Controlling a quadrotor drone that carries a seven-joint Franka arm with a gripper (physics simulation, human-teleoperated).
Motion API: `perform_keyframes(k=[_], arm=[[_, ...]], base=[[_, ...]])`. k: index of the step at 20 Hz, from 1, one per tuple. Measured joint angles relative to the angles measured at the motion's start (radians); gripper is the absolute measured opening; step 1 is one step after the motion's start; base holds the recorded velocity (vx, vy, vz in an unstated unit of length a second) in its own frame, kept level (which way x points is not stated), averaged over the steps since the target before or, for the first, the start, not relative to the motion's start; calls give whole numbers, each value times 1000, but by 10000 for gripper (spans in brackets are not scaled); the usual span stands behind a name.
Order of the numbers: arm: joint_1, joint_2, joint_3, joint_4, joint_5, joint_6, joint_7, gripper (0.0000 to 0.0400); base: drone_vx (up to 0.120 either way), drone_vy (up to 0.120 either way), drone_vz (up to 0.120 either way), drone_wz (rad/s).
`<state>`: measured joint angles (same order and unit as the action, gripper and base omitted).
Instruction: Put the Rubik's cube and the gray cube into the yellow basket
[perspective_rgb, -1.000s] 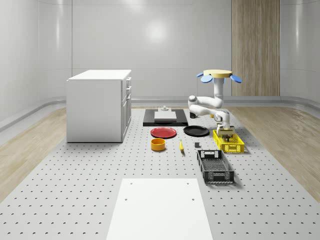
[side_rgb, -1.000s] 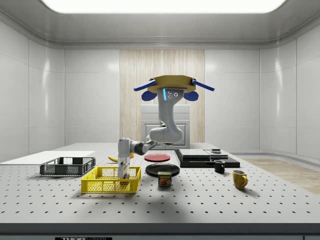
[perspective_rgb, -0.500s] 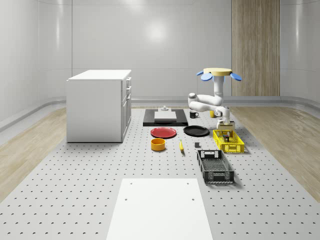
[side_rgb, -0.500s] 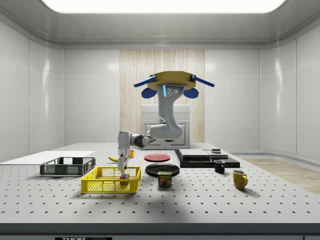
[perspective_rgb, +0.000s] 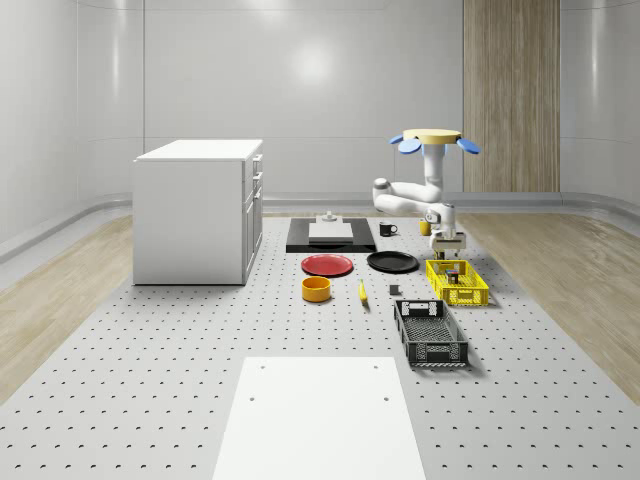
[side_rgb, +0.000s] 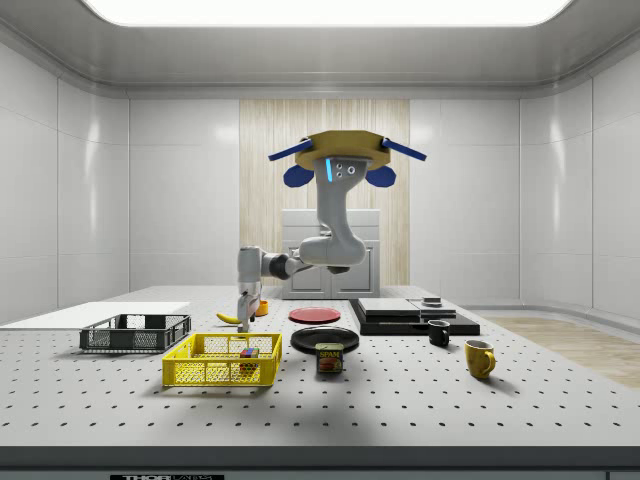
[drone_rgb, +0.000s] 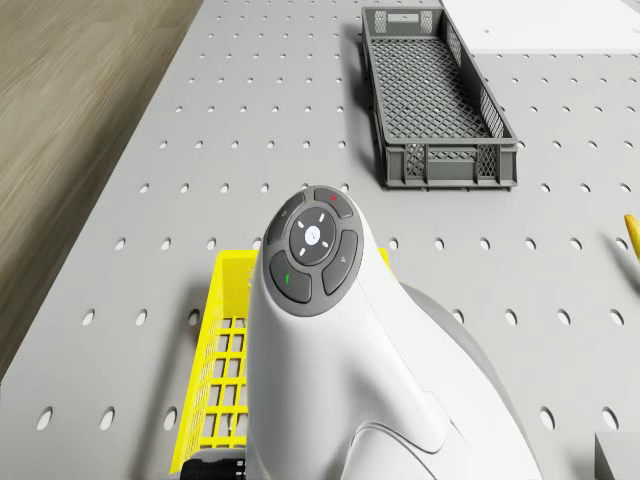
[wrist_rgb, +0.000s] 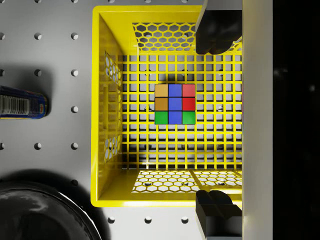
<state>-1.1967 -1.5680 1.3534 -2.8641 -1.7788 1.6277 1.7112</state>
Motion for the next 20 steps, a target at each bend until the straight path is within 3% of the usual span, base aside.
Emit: perform_keyframes(k=[20], arm=[[0,-1,3,-1,3,0,0,400]], base=[[0,-120,-10,0]])
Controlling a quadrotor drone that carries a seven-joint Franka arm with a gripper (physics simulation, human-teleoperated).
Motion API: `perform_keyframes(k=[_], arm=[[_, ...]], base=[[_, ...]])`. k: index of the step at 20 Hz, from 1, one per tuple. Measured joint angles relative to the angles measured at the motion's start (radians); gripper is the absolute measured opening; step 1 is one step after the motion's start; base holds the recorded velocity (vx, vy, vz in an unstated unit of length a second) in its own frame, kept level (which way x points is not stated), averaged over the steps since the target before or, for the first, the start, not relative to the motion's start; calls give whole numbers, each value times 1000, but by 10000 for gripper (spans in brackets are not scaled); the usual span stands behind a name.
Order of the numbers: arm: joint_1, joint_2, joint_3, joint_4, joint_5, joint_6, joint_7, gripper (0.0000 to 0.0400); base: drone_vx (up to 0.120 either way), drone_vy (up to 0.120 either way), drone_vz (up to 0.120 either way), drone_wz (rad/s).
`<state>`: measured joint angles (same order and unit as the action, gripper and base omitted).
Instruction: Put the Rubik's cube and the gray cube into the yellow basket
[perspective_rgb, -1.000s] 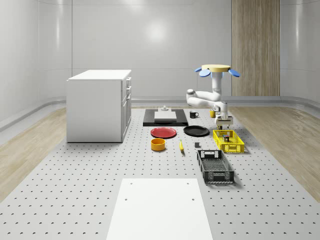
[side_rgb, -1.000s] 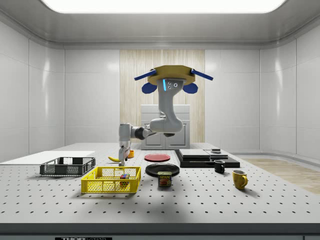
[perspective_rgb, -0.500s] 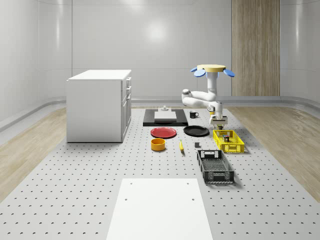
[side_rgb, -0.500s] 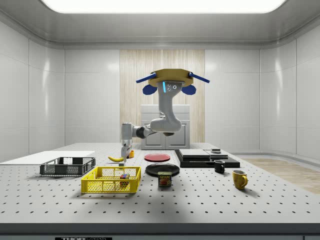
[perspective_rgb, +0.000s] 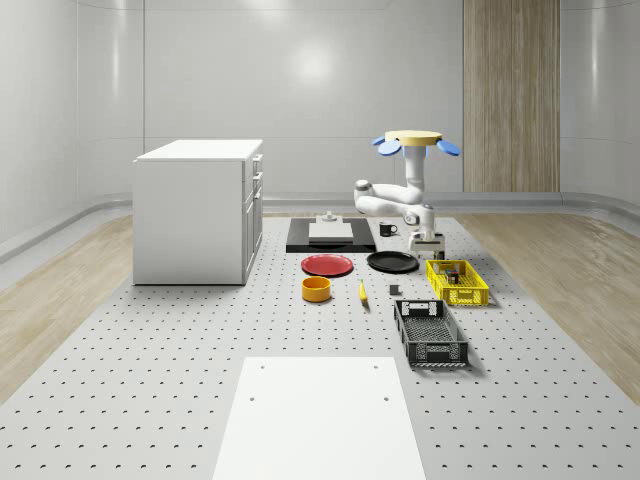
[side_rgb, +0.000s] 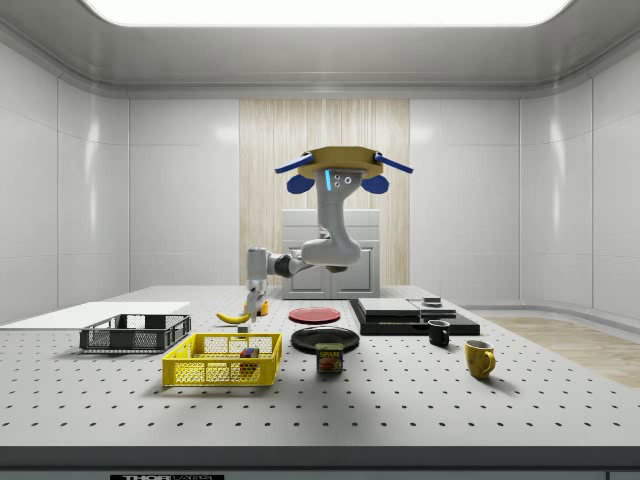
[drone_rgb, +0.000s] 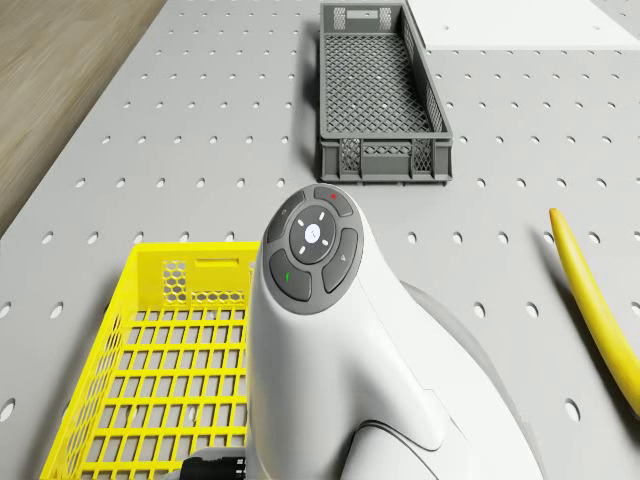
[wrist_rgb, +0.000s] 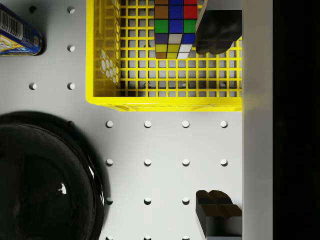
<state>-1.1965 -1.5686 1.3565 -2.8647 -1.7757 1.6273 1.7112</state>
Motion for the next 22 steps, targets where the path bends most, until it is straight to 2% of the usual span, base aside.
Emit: perform_keyframes(k=[8,11,20,22], arm=[[0,0,0,0,0,0,0,400],[0,0,0,0,0,0,0,400],[0,-1,0,0,0,1,0,400],[0,-1,0,0,0,1,0,400]], base=[[0,-120,-5,0],[0,-120,-67,0],[0,-120,-120,0],[0,-120,-20,0]])
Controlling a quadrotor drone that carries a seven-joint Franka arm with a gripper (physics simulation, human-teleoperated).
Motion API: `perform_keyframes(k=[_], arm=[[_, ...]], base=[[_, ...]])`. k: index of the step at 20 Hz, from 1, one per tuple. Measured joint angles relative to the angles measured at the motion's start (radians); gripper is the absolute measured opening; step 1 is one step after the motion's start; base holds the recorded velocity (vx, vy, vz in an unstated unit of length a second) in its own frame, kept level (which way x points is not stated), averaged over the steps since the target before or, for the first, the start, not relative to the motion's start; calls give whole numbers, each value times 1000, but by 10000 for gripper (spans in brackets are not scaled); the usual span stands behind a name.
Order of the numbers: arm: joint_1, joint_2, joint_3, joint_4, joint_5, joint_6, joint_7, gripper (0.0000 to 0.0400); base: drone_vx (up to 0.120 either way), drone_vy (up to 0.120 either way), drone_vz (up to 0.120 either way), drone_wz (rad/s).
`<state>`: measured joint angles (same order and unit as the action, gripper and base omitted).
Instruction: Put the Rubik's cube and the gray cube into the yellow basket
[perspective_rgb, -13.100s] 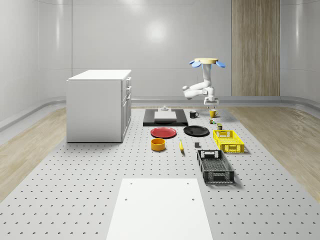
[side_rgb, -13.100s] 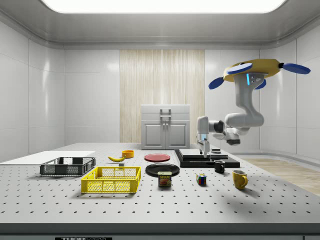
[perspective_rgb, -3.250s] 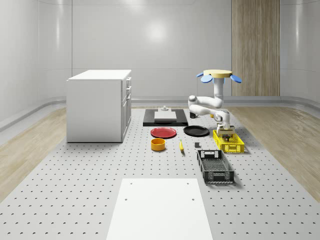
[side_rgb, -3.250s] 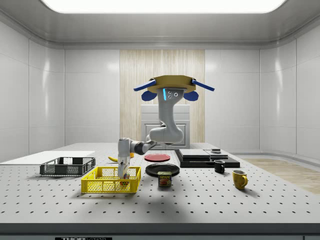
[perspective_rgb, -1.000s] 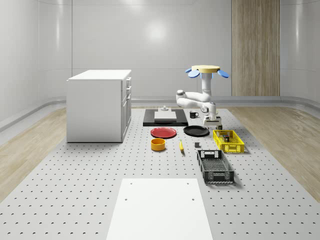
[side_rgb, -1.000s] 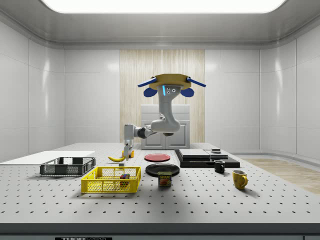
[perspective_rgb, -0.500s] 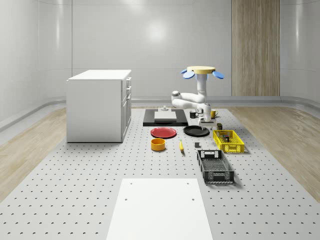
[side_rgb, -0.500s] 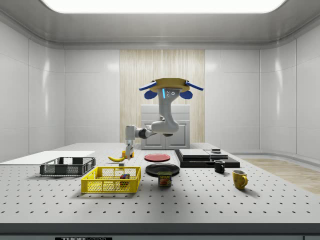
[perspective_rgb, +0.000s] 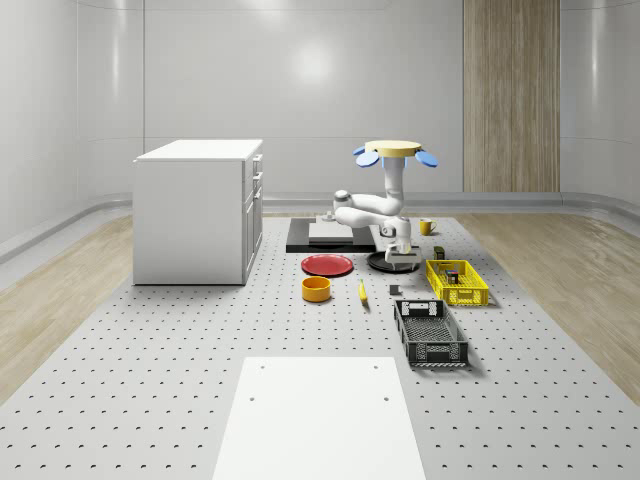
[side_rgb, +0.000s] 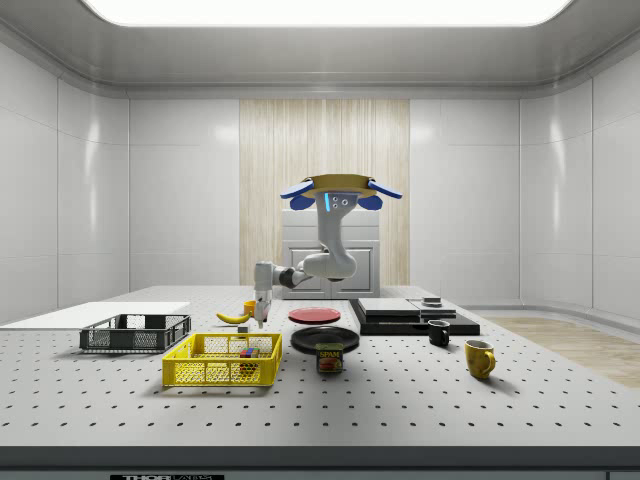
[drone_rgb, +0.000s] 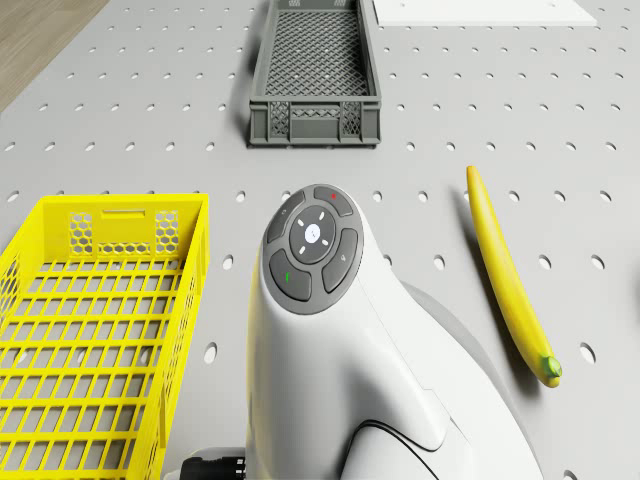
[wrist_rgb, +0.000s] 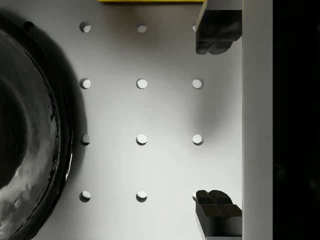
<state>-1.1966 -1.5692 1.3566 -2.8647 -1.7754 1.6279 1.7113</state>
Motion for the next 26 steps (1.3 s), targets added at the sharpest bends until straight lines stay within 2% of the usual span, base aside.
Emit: perform_keyframes(k=[9,12,20,22,26], arm=[[0,0,0,0,0,0,0,400],[0,0,0,0,0,0,0,400],[0,0,0,0,0,0,0,400],[0,0,0,0,0,0,0,400],[0,0,0,0,0,0,0,400]], base=[[0,-120,0,0],[93,-120,0,0],[120,-5,0,0],[120,100,0,0],[120,0,0,0]])
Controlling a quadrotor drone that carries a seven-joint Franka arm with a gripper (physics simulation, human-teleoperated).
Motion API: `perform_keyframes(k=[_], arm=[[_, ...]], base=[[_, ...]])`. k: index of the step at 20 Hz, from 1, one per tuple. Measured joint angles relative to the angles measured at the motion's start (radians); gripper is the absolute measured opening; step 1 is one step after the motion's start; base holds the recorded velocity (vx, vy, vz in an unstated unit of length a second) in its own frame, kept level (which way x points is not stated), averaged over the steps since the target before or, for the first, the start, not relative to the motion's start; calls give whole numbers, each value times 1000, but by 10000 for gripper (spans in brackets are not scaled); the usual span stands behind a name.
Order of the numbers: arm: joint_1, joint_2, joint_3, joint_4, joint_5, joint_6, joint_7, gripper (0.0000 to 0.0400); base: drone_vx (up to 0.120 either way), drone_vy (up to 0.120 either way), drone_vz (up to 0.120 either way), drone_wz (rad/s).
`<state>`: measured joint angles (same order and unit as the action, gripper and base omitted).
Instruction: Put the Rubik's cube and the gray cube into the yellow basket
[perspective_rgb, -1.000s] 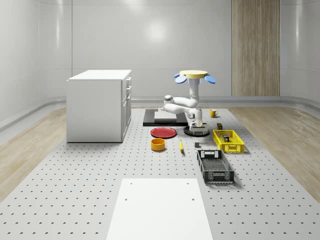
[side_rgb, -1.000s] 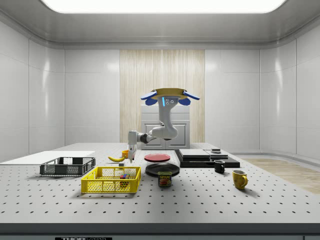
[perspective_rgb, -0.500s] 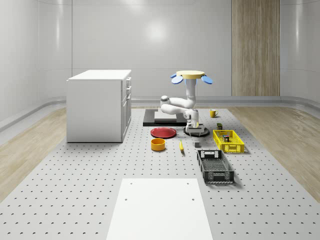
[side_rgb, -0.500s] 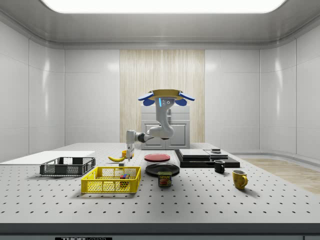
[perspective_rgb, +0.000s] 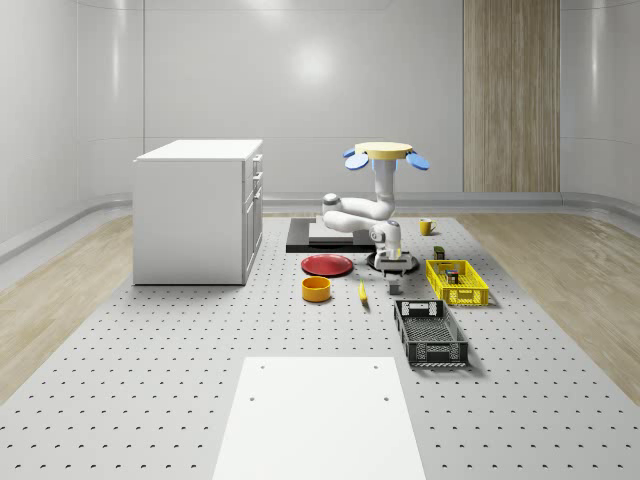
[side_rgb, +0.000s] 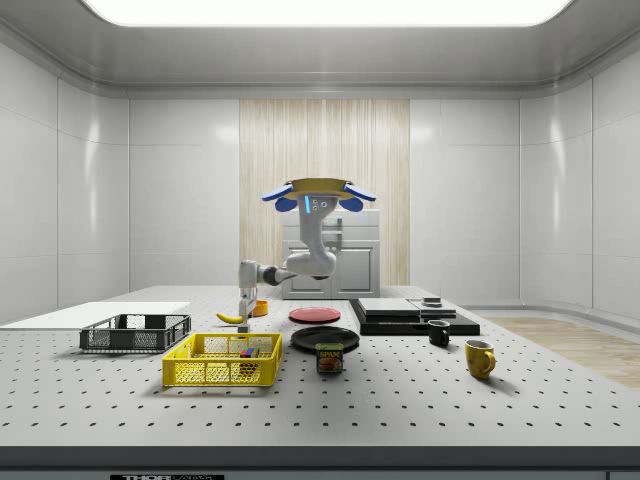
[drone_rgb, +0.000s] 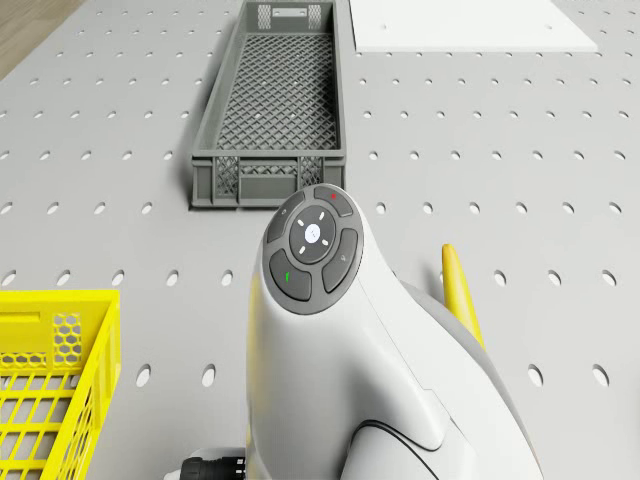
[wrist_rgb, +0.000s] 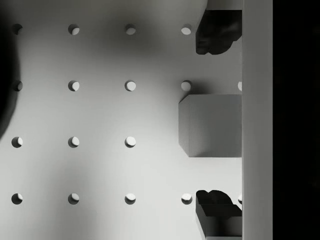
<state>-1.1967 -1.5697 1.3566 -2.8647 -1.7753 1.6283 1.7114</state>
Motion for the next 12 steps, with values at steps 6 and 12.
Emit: perform_keyframes(k=[6,12], arm=[[0,0,0,0,0,0,0,400],[-7,-1,-45,9,-42,16,1,400]], base=[[87,0,0,0],[0,0,0,0]])
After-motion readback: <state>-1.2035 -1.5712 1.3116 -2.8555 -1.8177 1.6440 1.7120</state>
